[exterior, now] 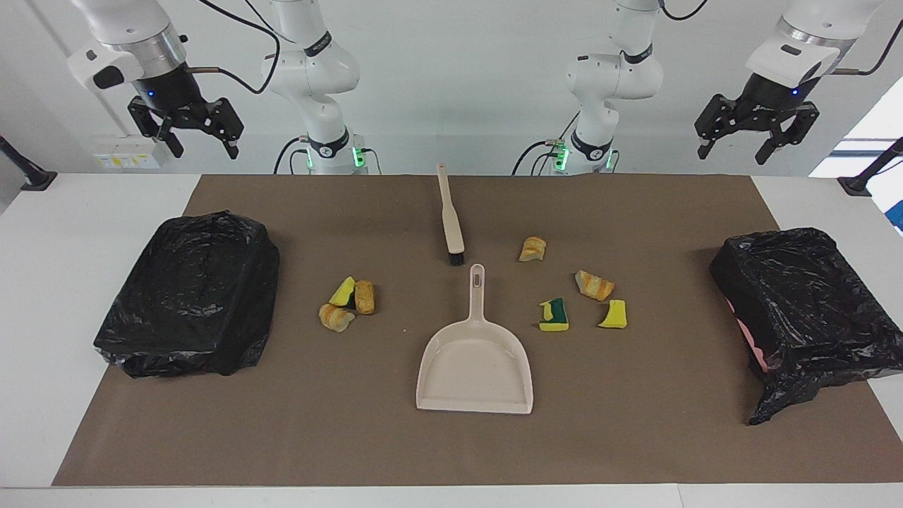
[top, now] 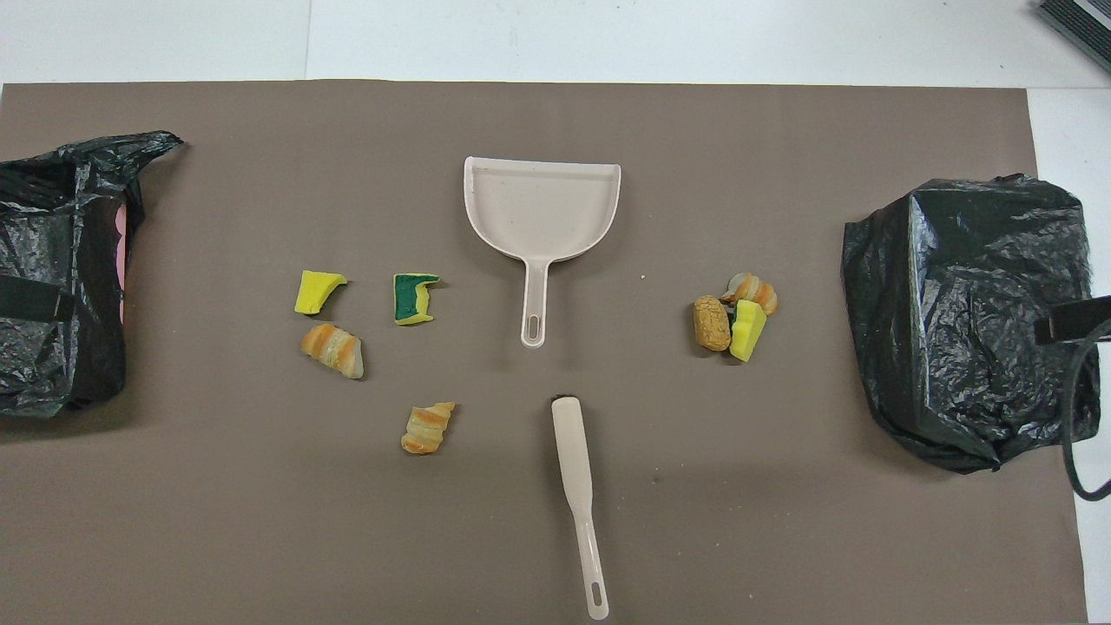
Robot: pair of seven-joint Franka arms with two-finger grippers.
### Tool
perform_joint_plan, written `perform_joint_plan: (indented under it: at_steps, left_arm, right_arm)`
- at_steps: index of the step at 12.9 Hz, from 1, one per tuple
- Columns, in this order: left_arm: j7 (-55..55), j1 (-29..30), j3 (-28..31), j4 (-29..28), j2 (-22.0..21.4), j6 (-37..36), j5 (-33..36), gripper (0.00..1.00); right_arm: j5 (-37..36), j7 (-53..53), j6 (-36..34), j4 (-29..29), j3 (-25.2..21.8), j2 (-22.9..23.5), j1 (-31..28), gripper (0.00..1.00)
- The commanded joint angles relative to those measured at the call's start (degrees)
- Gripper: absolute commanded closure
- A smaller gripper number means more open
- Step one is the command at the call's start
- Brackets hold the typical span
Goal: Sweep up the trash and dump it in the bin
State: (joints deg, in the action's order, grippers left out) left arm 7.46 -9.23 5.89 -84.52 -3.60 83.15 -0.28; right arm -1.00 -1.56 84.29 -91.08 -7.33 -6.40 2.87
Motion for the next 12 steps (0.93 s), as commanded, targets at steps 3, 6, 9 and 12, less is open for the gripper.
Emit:
perform_joint_plan:
  at_steps: [3, 6, 9, 12]
  left_arm:
    - [0.28, 0.27, -0.18, -3.55, -2.81, -0.18, 1.07, 0.0]
    - [0.02, 0.36, -0.09, -3.46, -2.72, -0.36, 1.33, 0.0]
    - [-0.95, 0.44, -0.09, -3.55, -2.9, -0.88, 2.21, 0.0]
    - [-1.22, 0.36, -0.18, -3.55, -2.99, -1.06, 2.21, 0.0]
  right_arm:
    - [0.39, -0.46, 1.23, -1.03, 0.03, -0.9, -0.14, 0.0]
    - [0.3, -0.63, 0.53, -1.03, 0.03, -0.98, -0.06, 0.0]
    - [0.3, -0.63, -0.18, -1.03, 0.03, -1.07, -0.14, 0.0]
    - [0.3, -0.63, -0.27, -1.81, 0.03, -1.51, -0.14, 0.0]
